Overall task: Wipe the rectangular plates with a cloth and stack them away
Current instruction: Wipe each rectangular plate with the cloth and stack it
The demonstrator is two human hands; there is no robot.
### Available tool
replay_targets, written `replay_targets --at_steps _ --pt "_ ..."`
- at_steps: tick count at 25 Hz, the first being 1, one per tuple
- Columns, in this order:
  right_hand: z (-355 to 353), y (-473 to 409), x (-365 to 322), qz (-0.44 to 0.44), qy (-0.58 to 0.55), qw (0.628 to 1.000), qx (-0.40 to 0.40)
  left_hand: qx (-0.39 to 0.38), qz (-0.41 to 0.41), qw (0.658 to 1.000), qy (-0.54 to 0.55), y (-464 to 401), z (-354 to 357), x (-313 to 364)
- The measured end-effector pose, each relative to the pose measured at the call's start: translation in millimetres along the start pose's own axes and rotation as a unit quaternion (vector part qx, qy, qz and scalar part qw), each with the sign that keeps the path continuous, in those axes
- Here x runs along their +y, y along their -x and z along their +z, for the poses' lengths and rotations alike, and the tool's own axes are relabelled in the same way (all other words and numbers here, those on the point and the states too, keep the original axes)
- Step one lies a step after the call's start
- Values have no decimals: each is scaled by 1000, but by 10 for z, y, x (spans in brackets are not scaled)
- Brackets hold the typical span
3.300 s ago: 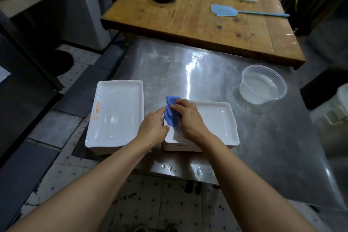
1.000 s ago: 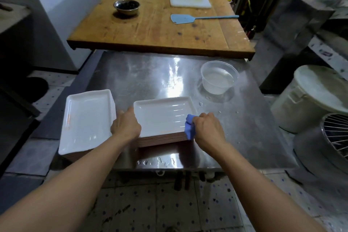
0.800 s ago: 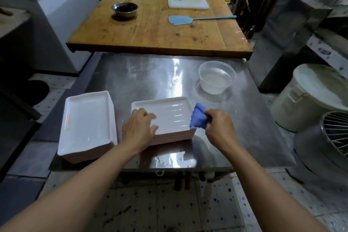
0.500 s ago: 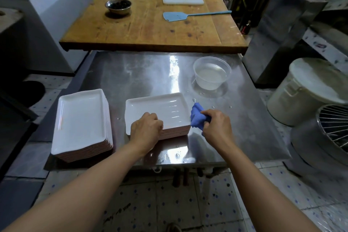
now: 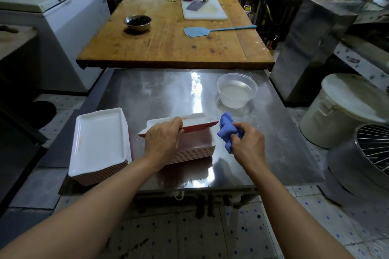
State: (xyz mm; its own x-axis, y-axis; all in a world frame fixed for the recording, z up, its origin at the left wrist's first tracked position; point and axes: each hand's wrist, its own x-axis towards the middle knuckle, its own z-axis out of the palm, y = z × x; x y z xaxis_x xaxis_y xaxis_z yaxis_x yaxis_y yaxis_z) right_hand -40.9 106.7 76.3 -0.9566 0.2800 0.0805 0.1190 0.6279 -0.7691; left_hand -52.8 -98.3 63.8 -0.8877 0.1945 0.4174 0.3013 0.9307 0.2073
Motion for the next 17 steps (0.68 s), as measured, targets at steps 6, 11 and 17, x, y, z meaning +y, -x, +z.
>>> replay_targets --at_steps 6,11,17 --pt "-156 16 -518 -79 -66 994 49 64 -132 971 187 -170 -525 28" --pt "-190 62 -1087 -211 -66 971 96 71 -192 926 317 -183 -1011 -1" --pt "-165 159 -1619 -351 -71 932 63 81 -220 891 389 -77 -1386 6"
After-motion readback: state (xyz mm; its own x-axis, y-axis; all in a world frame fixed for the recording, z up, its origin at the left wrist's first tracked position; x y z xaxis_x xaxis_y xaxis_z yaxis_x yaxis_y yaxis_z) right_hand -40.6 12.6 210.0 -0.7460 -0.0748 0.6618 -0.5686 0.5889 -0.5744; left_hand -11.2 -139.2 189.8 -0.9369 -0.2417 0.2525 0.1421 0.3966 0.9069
